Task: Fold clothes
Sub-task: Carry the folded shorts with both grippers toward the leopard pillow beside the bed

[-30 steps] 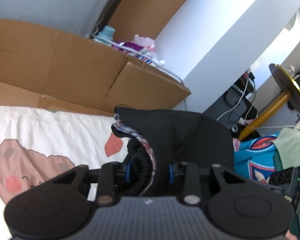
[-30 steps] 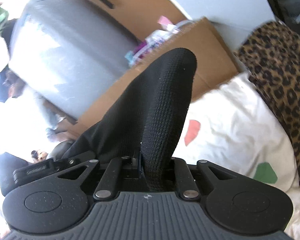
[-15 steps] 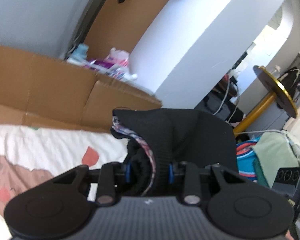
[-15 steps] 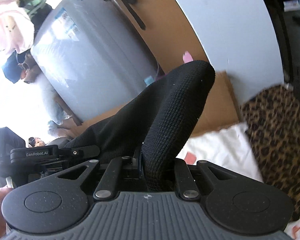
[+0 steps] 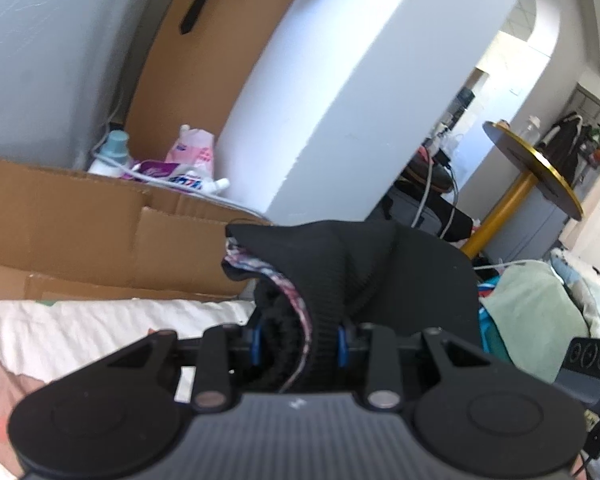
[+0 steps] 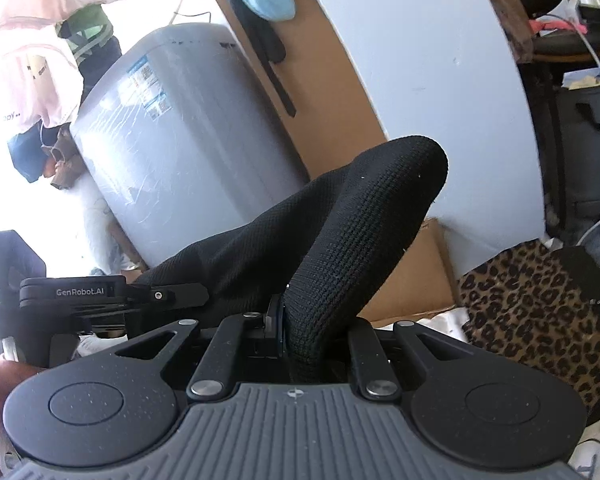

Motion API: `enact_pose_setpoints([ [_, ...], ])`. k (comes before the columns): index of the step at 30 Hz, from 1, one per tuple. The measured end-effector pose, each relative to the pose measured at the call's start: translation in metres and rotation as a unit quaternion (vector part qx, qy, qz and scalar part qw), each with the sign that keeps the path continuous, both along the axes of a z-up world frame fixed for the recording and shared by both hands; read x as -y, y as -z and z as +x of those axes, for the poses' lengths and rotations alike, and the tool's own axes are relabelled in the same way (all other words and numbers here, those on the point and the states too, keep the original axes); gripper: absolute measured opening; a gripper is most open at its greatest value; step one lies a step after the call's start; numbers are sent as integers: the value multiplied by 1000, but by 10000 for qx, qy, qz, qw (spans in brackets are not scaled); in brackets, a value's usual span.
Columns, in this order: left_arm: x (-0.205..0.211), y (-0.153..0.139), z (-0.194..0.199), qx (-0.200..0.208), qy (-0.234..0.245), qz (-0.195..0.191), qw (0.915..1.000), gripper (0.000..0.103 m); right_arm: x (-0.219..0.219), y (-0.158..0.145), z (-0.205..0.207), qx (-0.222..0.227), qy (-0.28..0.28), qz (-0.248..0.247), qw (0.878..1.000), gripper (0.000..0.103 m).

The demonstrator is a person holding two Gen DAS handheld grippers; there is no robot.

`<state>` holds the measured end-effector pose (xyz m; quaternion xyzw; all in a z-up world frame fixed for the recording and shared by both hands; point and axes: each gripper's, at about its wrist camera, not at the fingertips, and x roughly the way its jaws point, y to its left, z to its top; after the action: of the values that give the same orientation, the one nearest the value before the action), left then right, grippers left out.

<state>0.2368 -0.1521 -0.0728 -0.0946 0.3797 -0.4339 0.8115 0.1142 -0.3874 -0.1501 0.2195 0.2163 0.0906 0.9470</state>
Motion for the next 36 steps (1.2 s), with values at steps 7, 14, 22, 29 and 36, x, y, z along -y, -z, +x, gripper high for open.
enact_pose_setpoints([
  [7, 32, 23, -3, -325, 178, 15, 9993, 35, 22, 5, -5, -104, 93, -307, 9994, 11],
  [14, 60, 42, -15, -226, 452, -63, 9987, 35, 44, 16, -12, -156, 189, -799, 9965, 11],
  [22, 74, 81, -26, -476, 459, -58, 9978, 35, 55, 36, -13, -367, 161, -1192, 9921, 11],
  [29, 90, 109, -41, -631, 541, -46, 9965, 35, 66, 51, -15, -614, 256, -1363, 9884, 11],
  [36, 115, 123, -48, -711, 578, -249, 9955, 35, 78, 54, -15, -657, 535, -1675, 9822, 11],
])
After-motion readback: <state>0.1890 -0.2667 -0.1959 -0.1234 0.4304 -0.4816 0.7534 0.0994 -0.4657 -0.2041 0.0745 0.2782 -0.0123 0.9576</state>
